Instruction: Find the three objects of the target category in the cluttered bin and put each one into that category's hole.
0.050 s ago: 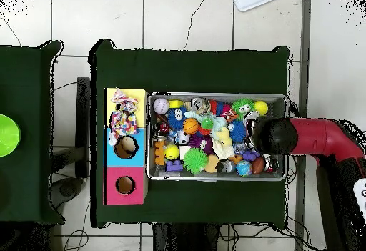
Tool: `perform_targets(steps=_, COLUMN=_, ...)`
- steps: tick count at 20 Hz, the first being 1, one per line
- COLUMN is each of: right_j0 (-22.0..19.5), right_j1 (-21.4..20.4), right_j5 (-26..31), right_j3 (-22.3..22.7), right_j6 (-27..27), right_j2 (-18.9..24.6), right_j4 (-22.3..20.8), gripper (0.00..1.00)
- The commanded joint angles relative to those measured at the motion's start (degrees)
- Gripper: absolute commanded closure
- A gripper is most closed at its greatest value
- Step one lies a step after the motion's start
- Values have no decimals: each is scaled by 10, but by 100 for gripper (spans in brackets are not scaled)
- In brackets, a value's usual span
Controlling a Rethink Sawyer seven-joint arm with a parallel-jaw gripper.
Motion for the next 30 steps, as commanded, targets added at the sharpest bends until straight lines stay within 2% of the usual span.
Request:
perform_targets(steps=1, right_j0=0, right_j1=45, right_j5=-5, right_j3=-24, right_j6=-151, right_j2=34, right_j4=-51, gripper=0)
perform_targets(steps=15, right_j0=24, right_j1=61, right_j5=-60, right_j3=2, right_j6=-80, right_j2=5, right_j4=-85, gripper=0)
perform_targets(steps=22, right_j0=24, right_j1=46, right_j5=-50, right_j3=14, right_j6=-102, right_j2=2, right_j4=-96, gripper=0)
perform_targets(steps=26, right_j0=17, right_j1=40, right_j5=-39, right_j3=19, right_j6=-122, right_j2=9, right_j4=-93, gripper=0)
perform_targets(steps=30, right_j0=6, right_j1=17, right_j5=-22, right_j3=37, right_j6=-145, right_j2=18, right_j4=-82, gripper=0)
